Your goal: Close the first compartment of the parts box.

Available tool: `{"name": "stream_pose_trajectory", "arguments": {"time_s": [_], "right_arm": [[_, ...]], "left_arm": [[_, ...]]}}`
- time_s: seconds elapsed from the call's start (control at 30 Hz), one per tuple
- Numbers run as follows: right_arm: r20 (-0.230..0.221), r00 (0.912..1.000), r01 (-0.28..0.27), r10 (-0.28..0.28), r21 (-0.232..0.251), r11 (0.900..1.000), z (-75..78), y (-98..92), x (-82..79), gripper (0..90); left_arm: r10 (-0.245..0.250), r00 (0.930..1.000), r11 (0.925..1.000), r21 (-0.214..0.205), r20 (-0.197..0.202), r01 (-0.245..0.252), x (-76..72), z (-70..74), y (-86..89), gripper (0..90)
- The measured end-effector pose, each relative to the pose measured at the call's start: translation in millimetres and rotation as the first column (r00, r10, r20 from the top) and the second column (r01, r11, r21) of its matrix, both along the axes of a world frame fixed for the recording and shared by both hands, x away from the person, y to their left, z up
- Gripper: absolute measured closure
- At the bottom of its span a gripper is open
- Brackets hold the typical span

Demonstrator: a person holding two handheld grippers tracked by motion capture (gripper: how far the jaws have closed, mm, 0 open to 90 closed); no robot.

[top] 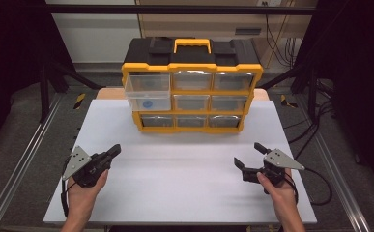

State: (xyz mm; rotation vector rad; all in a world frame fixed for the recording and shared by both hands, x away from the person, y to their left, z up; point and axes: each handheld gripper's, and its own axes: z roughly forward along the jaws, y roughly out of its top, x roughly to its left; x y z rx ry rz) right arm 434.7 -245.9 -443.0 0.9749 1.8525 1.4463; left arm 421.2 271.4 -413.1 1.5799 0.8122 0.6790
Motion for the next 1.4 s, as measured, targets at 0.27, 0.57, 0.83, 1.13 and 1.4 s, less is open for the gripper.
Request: {"name": "stream_pose_trajectory", "arguments": {"time_s": [0.27, 0.57, 0.83, 1.13, 1.4], "right_arm": [[0.012, 0.9999, -0.002, 0.003, -0.011, 0.9999, 0.1, -2.0, -0.1, 7.1], [0.029, 0.9996, -0.004, 0.004, -0.001, 1.0, 1.6, -4.6, -1.1, 6.9], [0.032, 0.9995, 0.002, -0.002, -0.006, 1.0, 1.7, -4.8, -1.9, 6.6], [0.017, 0.9997, -0.019, 0.019, -0.018, 0.9997, 1.3, -1.2, -3.2, 6.0], [0.017, 0.9997, -0.017, 0.017, -0.019, 0.9997, 1.6, -1.3, -3.8, 5.8]], "left_arm": [[-0.003, 0.9997, 0.9998, -0.018, -0.024, 0.003, -0.9, 1.2, -7.5, 90.0], [-0.008, 0.9994, 0.9999, -0.015, -0.035, 0.007, -2.0, 5.2, -14.2, 90.0], [-0.014, 0.9994, 0.9999, -0.008, -0.03, 0.014, 8.1, 17.7, -21.7, 90.0], [-0.035, 0.9994, 0.9994, -0.003, 0.003, 0.035, 18.0, 45.1, -37.5, 90.0], [-0.038, 0.9989, 0.9993, 0.0, 0.028, 0.038, 28.4, 71.2, -44.3, 90.0]]}}
